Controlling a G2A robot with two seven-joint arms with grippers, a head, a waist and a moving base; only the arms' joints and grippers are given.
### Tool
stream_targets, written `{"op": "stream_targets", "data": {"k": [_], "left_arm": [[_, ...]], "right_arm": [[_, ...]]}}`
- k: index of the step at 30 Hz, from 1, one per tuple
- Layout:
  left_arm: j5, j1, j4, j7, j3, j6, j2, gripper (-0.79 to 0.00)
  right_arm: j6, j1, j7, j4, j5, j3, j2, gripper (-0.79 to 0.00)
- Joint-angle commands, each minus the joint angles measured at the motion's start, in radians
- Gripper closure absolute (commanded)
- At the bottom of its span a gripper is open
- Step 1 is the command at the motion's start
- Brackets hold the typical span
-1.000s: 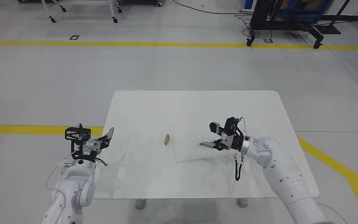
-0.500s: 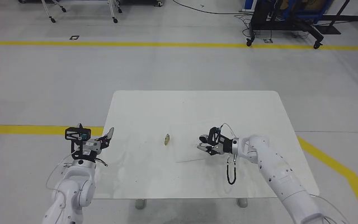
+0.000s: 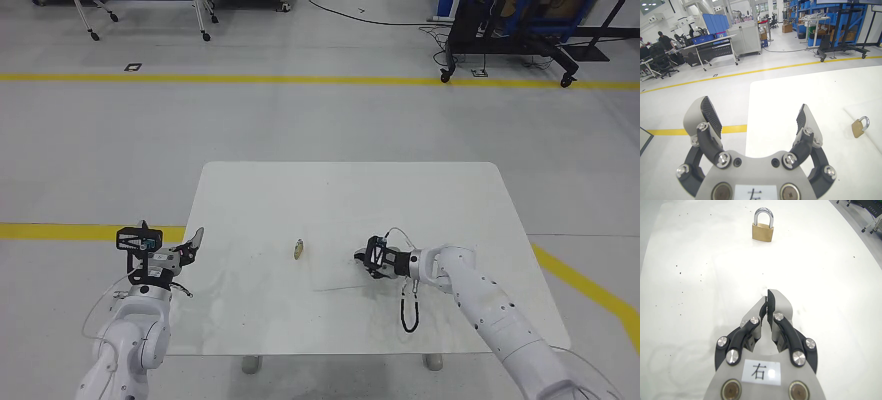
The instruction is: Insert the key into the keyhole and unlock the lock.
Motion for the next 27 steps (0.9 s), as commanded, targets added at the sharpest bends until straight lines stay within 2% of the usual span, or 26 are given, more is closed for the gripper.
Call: {"op": "stream_targets", "data": {"k": [1,10,19,27], "left_arm": [[0.000,0.000,0.000,0.000,0.000,0.000,0.000,-0.785],[0.000,0.000,0.000,0.000,0.000,0.000,0.000,-0.785],[0.000,0.000,0.000,0.000,0.000,0.000,0.000,-0.785],[0.000,0.000,0.000,0.000,0.000,0.000,0.000,-0.785]], "right_arm": [[0.005,0.000,0.000,0.000,0.000,0.000,0.001,0.000],[0.039,-0.007,0.002,-0.011,0.002,0.012,0.008,0.000],[0.106,-0.061,-0.007,-0.082,0.004,0.060,0.025,0.000],[0.106,-0.061,-0.007,-0.082,0.004,0.060,0.025,0.000]]}}
